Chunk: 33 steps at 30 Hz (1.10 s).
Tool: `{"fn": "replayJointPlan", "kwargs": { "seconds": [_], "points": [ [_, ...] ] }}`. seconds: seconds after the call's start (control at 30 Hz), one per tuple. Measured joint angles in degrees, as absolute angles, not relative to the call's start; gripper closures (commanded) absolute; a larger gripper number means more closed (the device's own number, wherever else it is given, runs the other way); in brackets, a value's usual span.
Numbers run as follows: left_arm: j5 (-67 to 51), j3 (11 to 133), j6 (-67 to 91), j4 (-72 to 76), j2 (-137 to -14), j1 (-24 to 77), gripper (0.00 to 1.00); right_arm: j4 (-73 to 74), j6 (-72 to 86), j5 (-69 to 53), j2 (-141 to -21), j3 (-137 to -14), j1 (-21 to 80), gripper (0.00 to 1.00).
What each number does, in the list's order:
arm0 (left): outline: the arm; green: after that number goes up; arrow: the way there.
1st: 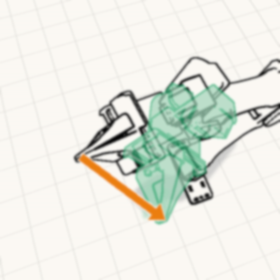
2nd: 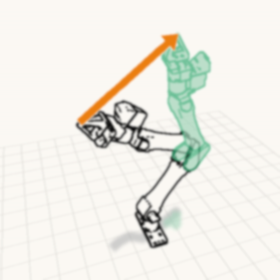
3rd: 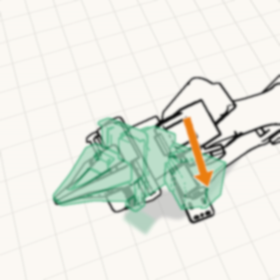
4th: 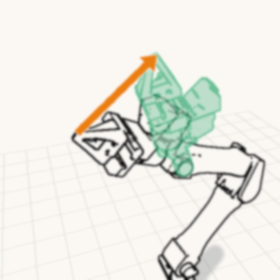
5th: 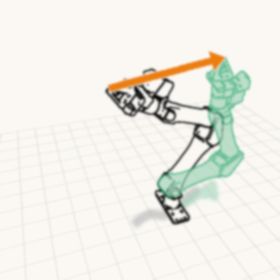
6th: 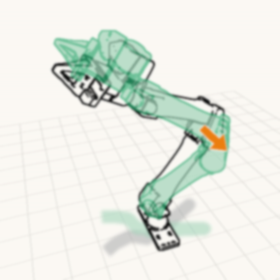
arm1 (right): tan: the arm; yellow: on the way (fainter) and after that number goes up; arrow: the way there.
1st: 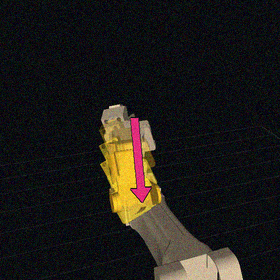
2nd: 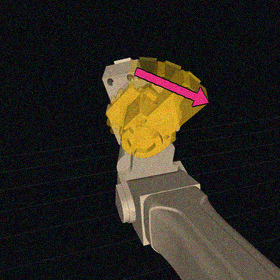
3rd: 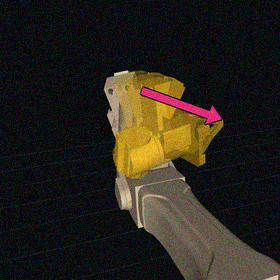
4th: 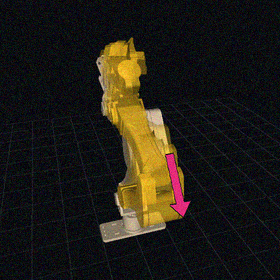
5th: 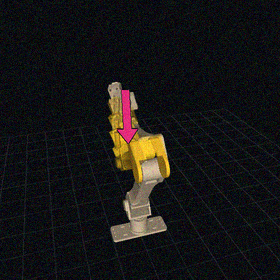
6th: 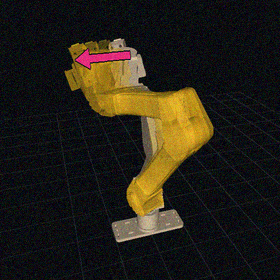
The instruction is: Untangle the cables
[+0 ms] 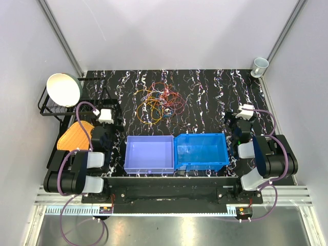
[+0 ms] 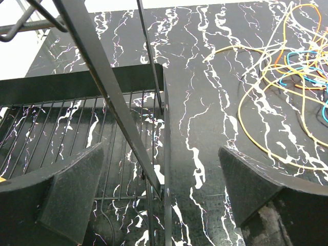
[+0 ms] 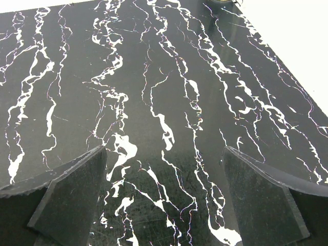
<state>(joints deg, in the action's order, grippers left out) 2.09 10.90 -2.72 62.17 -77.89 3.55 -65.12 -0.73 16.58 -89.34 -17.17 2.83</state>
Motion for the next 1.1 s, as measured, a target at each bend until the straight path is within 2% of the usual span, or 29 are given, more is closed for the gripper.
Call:
{"fn": "replayJointPlan", "kwargs": {
  "seconds": [0.77,0.93,1.1],
  "points": [
    [2.07,10.9,-2.76,62.19,-77.89,3.51,0.01,-63.81,0.36,18.15,-88.38,-17.23,2.83,0.0],
    [1.8,10.92,-2.74,62.17,-77.89,3.33,0.01,-43.99,2.09,18.39,-77.95,-24.93,3.03,0.0],
    [1.74,12.03,-2.72,61.08,-77.89,2.94,0.01,-21.61,7.86,16.38,-75.26,-47.13,3.36,0.0]
  ]
}}
